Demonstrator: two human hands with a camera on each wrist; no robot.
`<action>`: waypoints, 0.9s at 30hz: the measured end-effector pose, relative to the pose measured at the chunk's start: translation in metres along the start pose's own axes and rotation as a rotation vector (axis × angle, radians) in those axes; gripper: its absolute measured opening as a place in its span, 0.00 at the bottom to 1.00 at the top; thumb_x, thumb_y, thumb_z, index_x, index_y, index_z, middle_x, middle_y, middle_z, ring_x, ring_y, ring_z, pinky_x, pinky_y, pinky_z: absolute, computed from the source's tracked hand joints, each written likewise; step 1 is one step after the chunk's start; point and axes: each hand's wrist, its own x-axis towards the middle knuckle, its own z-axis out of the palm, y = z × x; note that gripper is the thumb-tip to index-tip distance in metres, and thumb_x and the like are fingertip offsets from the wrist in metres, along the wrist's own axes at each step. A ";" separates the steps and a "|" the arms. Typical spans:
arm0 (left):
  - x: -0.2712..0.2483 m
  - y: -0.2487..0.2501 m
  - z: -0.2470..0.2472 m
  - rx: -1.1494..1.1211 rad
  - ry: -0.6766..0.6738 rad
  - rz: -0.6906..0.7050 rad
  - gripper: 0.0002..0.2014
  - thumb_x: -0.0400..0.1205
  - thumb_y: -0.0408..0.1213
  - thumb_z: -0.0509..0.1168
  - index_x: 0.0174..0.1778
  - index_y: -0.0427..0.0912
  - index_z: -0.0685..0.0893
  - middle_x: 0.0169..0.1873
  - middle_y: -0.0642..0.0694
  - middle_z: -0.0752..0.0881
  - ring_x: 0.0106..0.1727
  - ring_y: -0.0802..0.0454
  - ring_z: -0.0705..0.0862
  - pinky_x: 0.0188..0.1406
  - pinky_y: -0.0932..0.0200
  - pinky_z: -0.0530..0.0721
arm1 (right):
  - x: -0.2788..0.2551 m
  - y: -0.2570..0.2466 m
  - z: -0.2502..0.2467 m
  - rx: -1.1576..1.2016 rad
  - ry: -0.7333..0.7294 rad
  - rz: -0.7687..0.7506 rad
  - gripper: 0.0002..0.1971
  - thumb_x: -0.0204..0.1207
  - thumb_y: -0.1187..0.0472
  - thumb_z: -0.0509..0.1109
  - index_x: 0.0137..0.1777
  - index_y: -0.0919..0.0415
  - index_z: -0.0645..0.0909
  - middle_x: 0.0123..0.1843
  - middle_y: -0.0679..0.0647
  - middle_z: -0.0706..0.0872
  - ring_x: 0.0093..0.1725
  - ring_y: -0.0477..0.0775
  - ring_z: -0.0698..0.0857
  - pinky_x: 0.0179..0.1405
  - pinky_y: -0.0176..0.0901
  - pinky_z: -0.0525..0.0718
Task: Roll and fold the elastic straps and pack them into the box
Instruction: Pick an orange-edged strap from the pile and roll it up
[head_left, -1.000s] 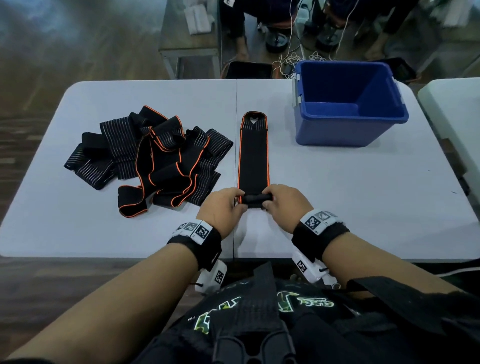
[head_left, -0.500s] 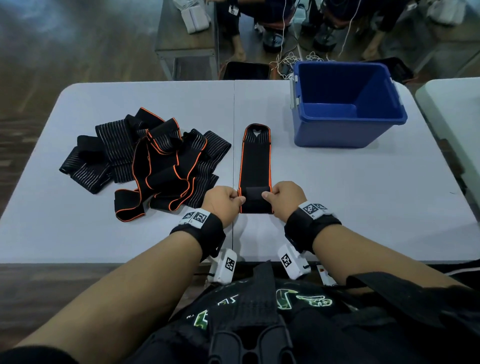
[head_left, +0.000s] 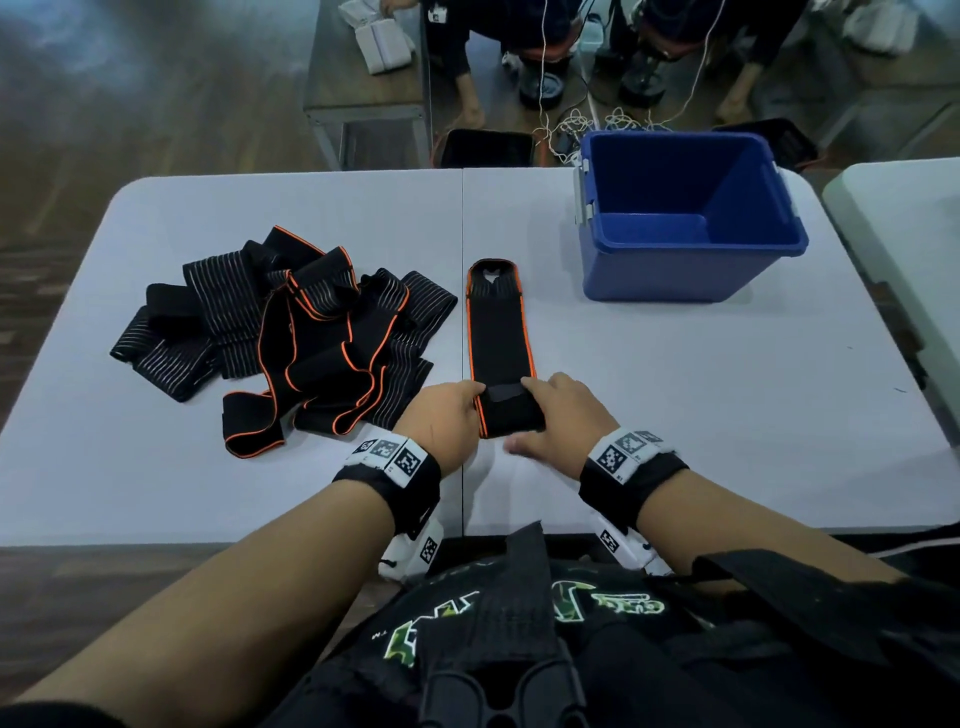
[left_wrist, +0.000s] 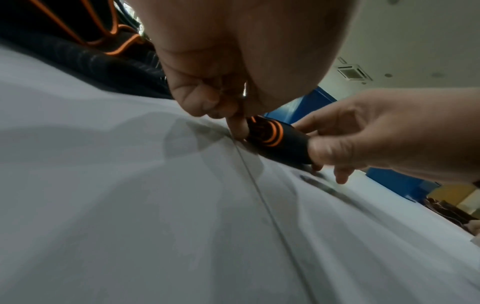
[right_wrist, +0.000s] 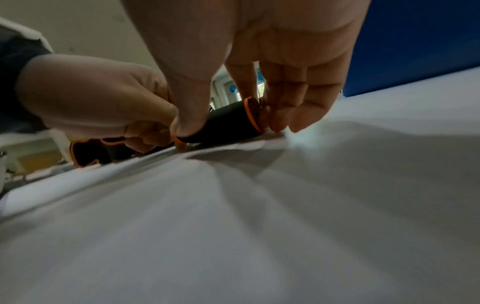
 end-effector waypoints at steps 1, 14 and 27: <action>0.000 -0.003 0.000 0.001 -0.018 0.003 0.23 0.85 0.31 0.57 0.77 0.45 0.79 0.60 0.41 0.87 0.62 0.44 0.85 0.65 0.51 0.82 | 0.000 0.003 0.000 -0.040 -0.010 0.003 0.40 0.71 0.41 0.75 0.81 0.50 0.66 0.63 0.55 0.76 0.64 0.58 0.77 0.62 0.55 0.82; 0.007 -0.008 -0.001 -0.147 -0.015 -0.055 0.21 0.85 0.51 0.64 0.33 0.39 0.84 0.30 0.43 0.82 0.33 0.47 0.80 0.33 0.54 0.78 | 0.014 0.006 -0.014 0.300 0.020 0.155 0.18 0.79 0.44 0.70 0.38 0.59 0.82 0.33 0.52 0.84 0.35 0.55 0.82 0.30 0.41 0.72; 0.012 0.004 -0.003 -0.091 0.119 -0.077 0.14 0.79 0.46 0.73 0.54 0.47 0.77 0.51 0.48 0.82 0.52 0.48 0.81 0.54 0.50 0.82 | 0.007 -0.006 -0.004 0.275 0.232 0.173 0.21 0.78 0.50 0.73 0.61 0.57 0.67 0.44 0.55 0.82 0.42 0.58 0.82 0.39 0.46 0.74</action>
